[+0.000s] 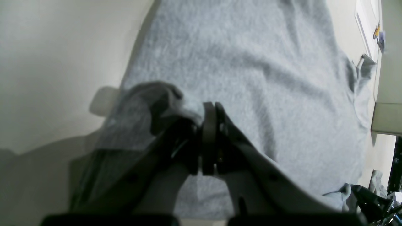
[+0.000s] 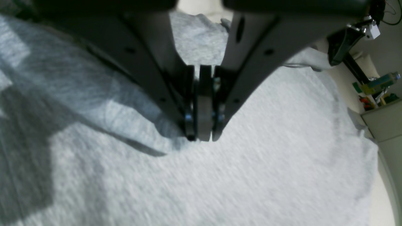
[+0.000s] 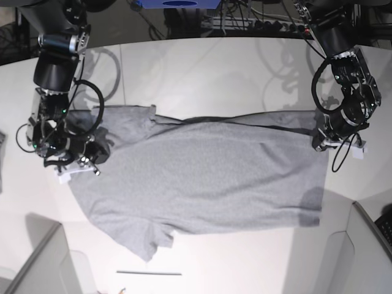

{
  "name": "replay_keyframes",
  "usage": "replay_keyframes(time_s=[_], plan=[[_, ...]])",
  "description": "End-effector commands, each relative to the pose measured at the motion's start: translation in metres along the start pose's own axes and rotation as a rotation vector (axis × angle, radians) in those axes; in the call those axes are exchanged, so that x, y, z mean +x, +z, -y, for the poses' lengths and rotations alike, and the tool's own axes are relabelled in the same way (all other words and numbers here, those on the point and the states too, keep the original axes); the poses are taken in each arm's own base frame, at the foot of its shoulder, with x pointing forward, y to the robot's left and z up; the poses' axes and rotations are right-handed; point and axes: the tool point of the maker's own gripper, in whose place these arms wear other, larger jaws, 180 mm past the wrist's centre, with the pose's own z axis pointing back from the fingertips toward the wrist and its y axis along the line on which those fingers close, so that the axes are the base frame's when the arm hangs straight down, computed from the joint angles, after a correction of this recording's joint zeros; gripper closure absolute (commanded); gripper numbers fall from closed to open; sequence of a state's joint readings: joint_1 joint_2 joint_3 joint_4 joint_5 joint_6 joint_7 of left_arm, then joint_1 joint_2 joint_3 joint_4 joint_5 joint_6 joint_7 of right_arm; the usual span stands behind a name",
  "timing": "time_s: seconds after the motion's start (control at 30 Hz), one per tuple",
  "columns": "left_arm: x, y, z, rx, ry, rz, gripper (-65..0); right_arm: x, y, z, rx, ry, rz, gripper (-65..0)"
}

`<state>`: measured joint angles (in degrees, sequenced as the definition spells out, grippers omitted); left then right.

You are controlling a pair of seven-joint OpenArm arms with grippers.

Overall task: Fold the T-shirt properly
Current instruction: 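Drag the lifted shirt edge toward the arm bases with both grippers, then open both grippers and raise the left arm off the shirt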

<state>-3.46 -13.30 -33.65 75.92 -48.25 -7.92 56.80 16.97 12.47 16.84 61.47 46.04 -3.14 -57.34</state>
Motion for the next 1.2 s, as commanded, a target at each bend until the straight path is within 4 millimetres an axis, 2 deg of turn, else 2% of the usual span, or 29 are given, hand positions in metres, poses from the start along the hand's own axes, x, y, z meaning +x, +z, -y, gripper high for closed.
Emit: replay_keyframes(time_s=[0.0, 0.13, 0.17, 0.23, 0.27, 0.33, 0.4, 0.47, 0.53, 0.6, 0.63, 0.77, 0.9, 1.0, 1.07, 1.17], plan=[[0.015, 0.002, 0.009, -0.028, -0.011, 0.036, 0.0, 0.023, 0.011, -0.009, 0.017, 0.028, 0.055, 0.0], [0.014, 0.004, 0.006, -0.021, -0.008, 0.036, 0.0, 0.021, 0.012, -0.005, 0.012, 0.022, 0.052, 0.0], [0.015, 0.003, 0.007, -0.024, -0.009, 0.038, 0.0, 0.022, 0.012, -0.004, 0.010, 0.022, 0.056, -3.2], [0.016, 0.003, 0.009, -0.027, -0.014, 0.040, 0.0, 0.023, 0.013, -0.005, 0.014, 0.022, 0.061, -18.0], [0.016, 0.004, 0.009, -0.027, -0.015, 0.041, -2.8, 0.025, 0.016, -0.008, 0.019, 0.032, 0.074, -24.2], [0.017, 0.004, 0.009, -0.029, -0.014, 0.044, -17.6, 0.026, 0.021, -0.010, 0.024, 0.054, 0.108, -28.5], [0.019, 0.005, 0.010, -0.032, -0.015, 0.050, -31.6, 0.027, 0.032, -0.013, 0.029, 0.091, 0.182, -27.5], [0.022, 0.007, 0.014, -0.040, -0.025, 0.062, -42.3, 0.028, 0.045, -0.017, 0.034, 0.128, 0.244, -27.0], [0.032, 0.013, 0.025, -0.056, -0.059, 0.095, -50.5, 0.022, 0.055, -0.016, 0.023, 0.131, 0.271, -27.0], [0.040, 0.023, 0.035, -0.069, -0.097, 0.130, -54.8, 0.010, 0.062, -0.011, -0.004, 0.086, 0.282, -27.0], [0.047, 0.031, 0.039, -0.073, -0.115, 0.162, -55.3, 0.002, 0.064, -0.009, -0.014, 0.057, 0.287, -27.0], [0.065, 0.083, 0.026, -0.050, -0.160, 0.296, -54.8, -0.027, 0.084, 0.007, -0.024, -0.026, 0.320, -27.3], [0.063, 0.124, 0.002, -0.057, -0.184, 0.355, -54.8, -0.056, 0.088, 0.023, -0.039, -0.091, 0.274, -27.2], [0.053, 0.147, -0.028, -0.016, -0.154, 0.362, -54.8, -0.069, 0.088, 0.037, -0.059, -0.134, 0.254, -27.6], [0.047, 0.162, -0.045, 0.029, -0.168, 0.357, -54.8, -0.071, 0.087, 0.038, -0.062, -0.136, 0.254, -27.8], [0.042, 0.178, -0.060, 0.066, -0.200, 0.359, -54.8, -0.071, 0.084, 0.041, -0.070, -0.142, 0.256, -27.8]])
